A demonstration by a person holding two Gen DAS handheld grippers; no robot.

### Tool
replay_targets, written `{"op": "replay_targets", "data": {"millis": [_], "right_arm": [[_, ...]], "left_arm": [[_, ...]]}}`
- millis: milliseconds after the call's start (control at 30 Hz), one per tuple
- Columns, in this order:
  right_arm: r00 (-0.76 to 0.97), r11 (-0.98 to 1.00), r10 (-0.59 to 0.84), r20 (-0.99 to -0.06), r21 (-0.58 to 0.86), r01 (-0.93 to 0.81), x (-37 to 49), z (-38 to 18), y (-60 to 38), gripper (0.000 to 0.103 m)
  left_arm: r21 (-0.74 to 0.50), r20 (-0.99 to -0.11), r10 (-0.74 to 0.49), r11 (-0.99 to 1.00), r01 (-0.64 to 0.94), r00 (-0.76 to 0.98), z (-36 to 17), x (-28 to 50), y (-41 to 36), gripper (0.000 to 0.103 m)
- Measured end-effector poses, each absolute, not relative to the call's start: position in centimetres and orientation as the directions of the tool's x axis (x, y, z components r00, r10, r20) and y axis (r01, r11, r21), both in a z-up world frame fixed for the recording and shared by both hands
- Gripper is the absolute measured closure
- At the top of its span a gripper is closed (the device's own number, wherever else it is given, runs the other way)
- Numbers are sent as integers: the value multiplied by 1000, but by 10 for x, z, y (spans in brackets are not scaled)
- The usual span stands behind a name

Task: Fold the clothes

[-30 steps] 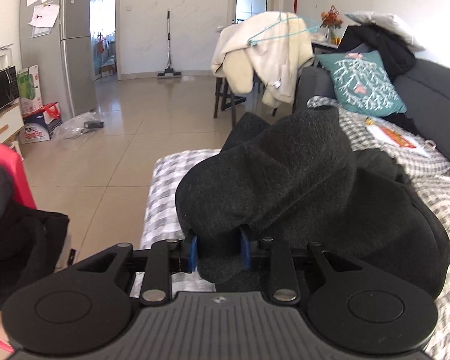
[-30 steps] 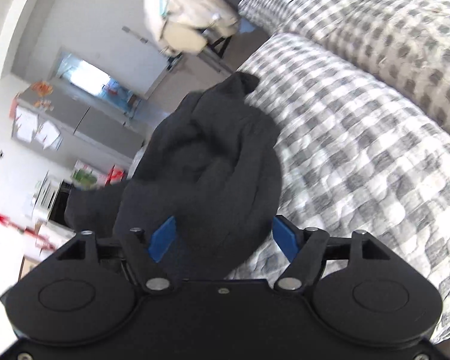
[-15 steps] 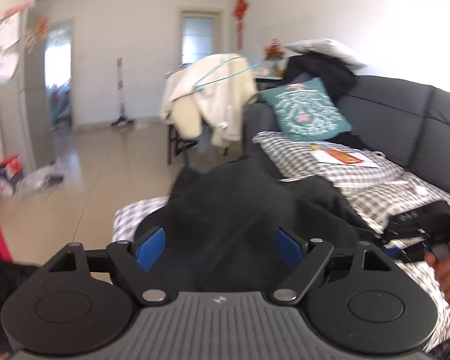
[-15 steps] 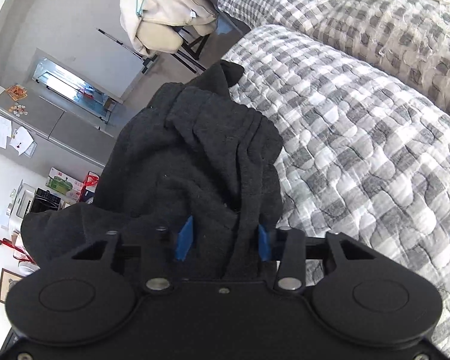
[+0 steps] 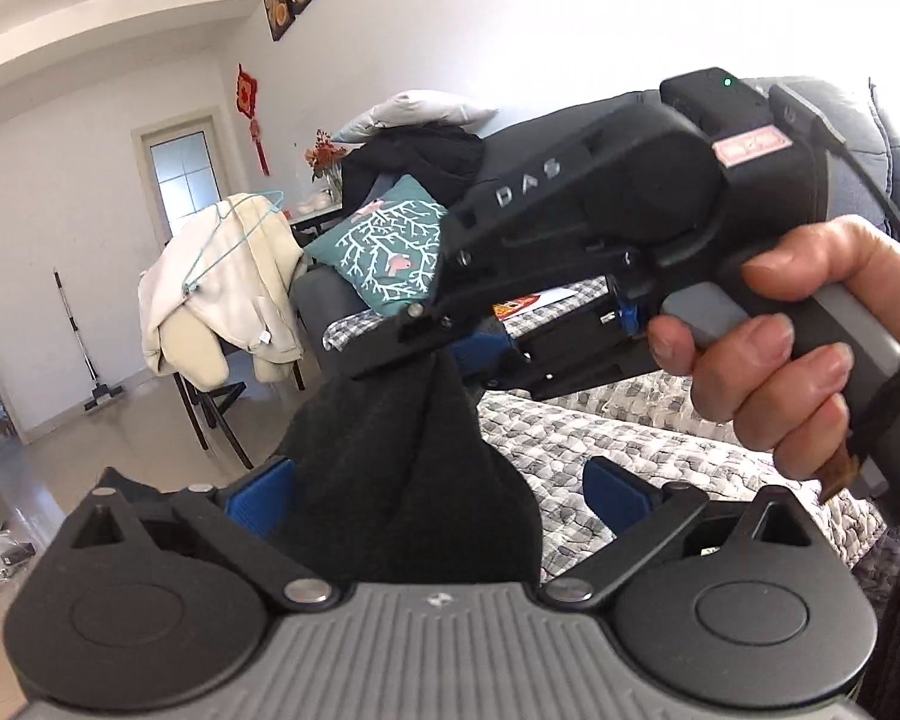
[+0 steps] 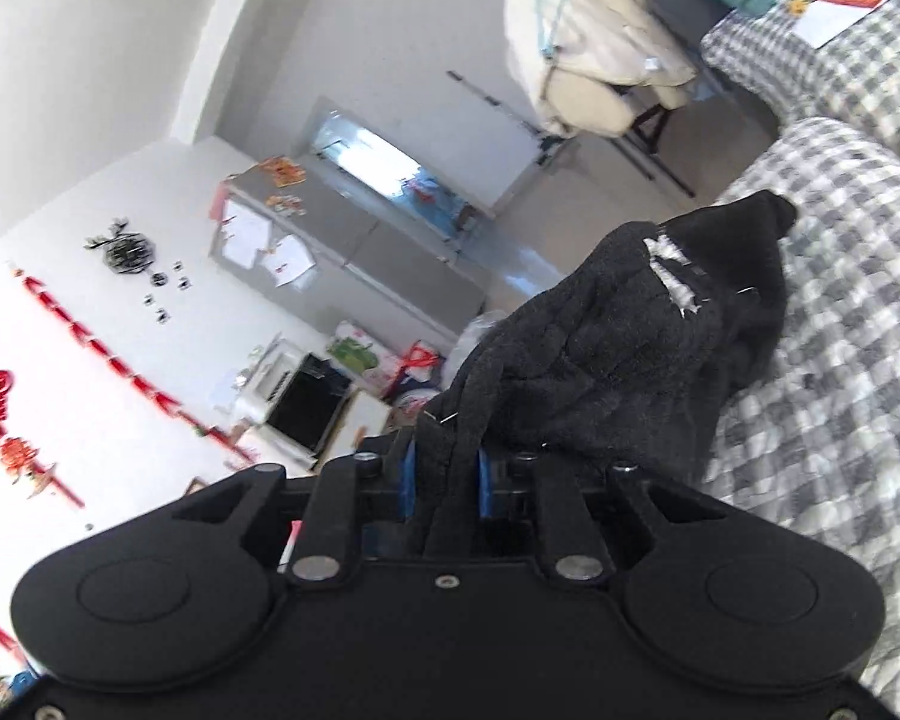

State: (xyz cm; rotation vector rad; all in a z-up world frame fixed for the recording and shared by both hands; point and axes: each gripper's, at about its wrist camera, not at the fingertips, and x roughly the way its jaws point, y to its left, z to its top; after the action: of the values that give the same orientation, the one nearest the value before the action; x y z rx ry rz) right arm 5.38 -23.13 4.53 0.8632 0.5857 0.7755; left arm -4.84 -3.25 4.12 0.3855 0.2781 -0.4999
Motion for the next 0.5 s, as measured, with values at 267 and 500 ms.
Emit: {"op": "replay_targets", "data": {"millis": [267,500], "right_arm": [[523,364,847,-92,818,-445,52,56,-217,76],[655,374,753,-62,860,-348,55,49,-253,31]], "left_arm": [[154,-434,-242,929,336,868,31,-5,-9,79],[-168,-389,-134,983,73,911,49,7,71,83]]}}
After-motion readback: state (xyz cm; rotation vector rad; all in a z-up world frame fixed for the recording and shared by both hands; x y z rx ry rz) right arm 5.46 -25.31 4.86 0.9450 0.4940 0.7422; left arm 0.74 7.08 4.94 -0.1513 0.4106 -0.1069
